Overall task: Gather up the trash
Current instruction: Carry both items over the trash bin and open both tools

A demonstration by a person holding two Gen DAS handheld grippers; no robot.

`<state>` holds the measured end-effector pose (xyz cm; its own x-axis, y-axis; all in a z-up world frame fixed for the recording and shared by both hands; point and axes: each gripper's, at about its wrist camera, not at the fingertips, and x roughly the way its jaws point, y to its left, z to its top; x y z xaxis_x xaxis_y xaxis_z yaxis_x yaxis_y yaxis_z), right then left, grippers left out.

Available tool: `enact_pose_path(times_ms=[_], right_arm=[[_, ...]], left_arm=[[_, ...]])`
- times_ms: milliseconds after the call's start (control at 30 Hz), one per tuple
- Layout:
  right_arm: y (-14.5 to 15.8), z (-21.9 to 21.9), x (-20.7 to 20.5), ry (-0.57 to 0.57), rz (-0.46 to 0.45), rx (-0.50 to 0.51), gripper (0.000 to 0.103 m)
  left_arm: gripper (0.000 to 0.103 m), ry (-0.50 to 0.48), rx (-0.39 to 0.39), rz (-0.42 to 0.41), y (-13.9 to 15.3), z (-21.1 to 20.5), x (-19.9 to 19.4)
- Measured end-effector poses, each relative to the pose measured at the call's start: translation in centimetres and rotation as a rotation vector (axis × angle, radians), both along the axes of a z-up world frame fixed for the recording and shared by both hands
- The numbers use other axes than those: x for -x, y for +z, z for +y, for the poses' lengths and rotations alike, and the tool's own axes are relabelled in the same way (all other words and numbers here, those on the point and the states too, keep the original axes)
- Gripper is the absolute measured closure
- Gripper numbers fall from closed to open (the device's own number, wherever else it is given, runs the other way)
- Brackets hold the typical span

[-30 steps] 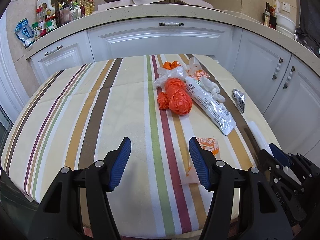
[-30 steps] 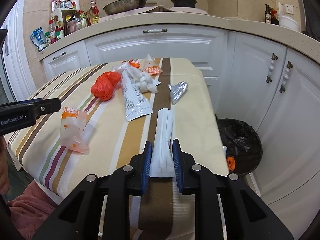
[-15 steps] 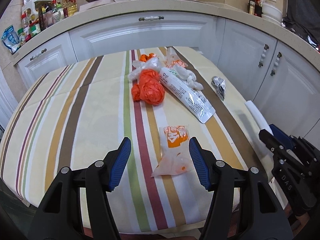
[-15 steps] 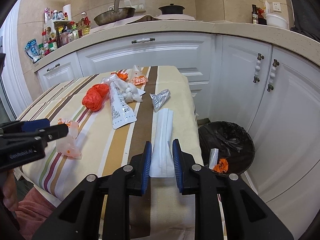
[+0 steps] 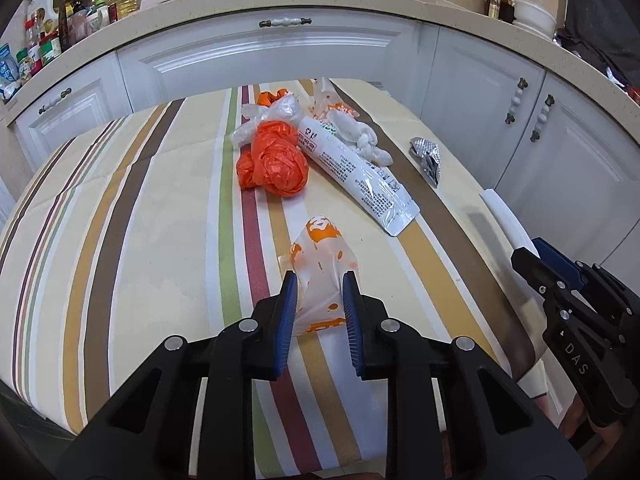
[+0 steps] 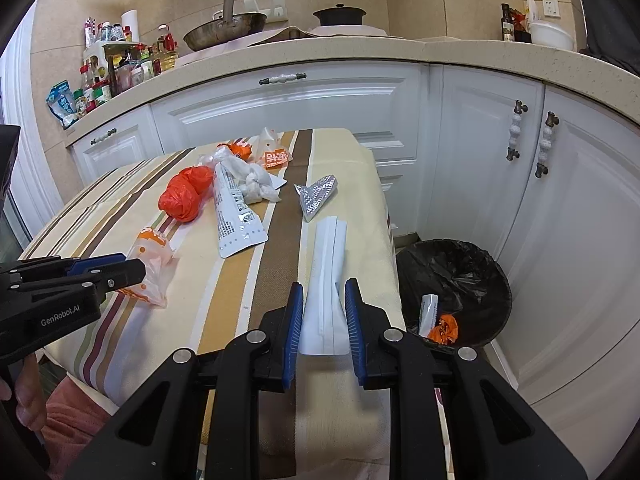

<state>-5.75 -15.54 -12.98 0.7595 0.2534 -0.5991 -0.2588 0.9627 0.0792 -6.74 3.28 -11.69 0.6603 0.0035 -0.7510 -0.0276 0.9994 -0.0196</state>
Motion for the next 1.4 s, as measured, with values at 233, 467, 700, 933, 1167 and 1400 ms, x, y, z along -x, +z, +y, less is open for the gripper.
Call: enact_pose_path(times_ms=[233, 467, 700, 933, 1167, 1400], right_arm=[[0.0, -0.3, -0.3, -0.012, -0.003, 0.0, 0.08], [0.2, -1.4, -0.7, -0.041, -0.012, -0.003, 0.08], [0.7, -3.3, -1.6, -0.086, -0.029, 0.013, 0.08], [1.2, -6.5, -3.3, -0.171, -0.055, 0.047, 0.08], [1.3, -9.7, -5.9, -0.241, -0.059, 0.068, 0.08], [0.7, -12.5, -8.8, -0.291, -0.051, 0.068, 0.081]], left_arm=[[0.083, -0.012, -0.017, -0.028, 0.7, -0.2, 0.1], [0.084, -0.026, -0.054, -0.083, 2.0, -0.8, 0.1], [0.084, -0.081, -0.058, -0.122, 3.5, -2.6, -1.1], [0.084, -0.177, -0.053, -0.168, 4.5, -6.7, -3.7], [0.084, -0.273, -0.055, -0.196, 4.9, -12.5, -7.7], [0.084, -0.319, -0.077, -0.185, 4.2, -17.9, -12.8]])
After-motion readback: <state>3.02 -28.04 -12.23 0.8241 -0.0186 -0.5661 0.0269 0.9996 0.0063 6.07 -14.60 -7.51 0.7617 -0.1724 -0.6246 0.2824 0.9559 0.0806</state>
